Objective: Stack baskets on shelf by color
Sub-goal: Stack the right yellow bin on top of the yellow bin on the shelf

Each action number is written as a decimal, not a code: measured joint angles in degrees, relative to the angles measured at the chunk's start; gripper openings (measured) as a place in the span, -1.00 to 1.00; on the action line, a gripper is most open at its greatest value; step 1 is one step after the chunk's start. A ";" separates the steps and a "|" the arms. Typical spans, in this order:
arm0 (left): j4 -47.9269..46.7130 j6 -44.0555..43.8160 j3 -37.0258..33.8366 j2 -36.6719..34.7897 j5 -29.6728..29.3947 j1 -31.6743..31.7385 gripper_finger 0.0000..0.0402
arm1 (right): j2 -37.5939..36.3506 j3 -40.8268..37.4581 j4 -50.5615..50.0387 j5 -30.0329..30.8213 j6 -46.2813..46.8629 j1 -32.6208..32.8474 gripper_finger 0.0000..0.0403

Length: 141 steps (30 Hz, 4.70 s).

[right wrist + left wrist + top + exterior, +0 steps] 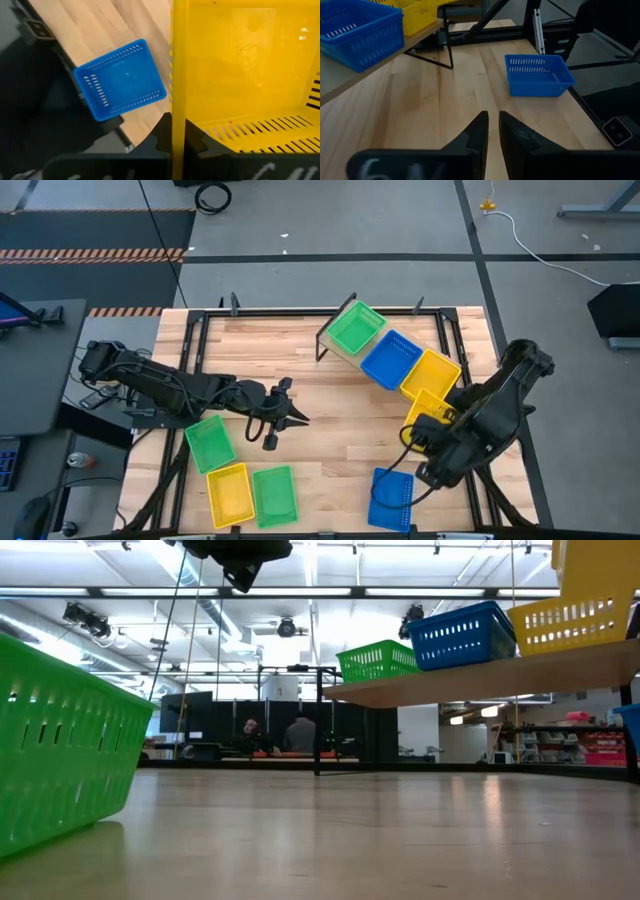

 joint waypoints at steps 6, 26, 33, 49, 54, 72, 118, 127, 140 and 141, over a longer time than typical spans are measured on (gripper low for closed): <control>0.00 -0.09 0.00 0.00 0.00 0.00 -0.74 | -5.81 0.00 0.02 -3.34 4.49 -0.13 -0.95; -0.07 -0.25 0.00 0.00 0.02 0.00 -0.74 | -15.60 0.00 -0.29 3.81 -3.70 -5.73 -0.95; -0.13 -0.25 0.00 0.00 0.00 0.00 -0.74 | -16.56 -0.05 0.04 12.42 -15.09 -10.55 -0.95; -1.00 -0.29 -0.02 0.02 0.02 0.00 -0.74 | -16.76 -5.34 0.02 4.81 -19.45 -15.74 -0.95; -0.96 -0.31 -0.02 0.02 0.02 0.00 -0.74 | -18.98 -8.96 0.00 1.57 -18.38 -15.78 -0.95; -0.98 -0.34 -0.02 0.02 0.02 0.02 -0.74 | -28.87 -17.85 -0.02 1.92 -13.67 -15.78 -0.95; -1.28 -0.77 -0.02 0.02 0.02 0.00 -0.74 | -28.79 -23.85 4.47 0.51 -13.73 -15.78 -0.53; -1.27 -0.79 -0.02 0.02 0.02 0.00 -0.74 | -26.14 -23.82 6.14 3.23 -14.27 -15.78 -0.53; -1.22 -0.79 -0.02 0.02 0.02 0.01 -0.74 | -19.89 -25.11 6.51 4.96 -18.41 -15.75 -0.53; -1.22 -0.79 -0.02 0.02 0.02 0.01 -0.74 | -19.49 -25.11 6.48 4.97 -18.72 -15.75 -0.53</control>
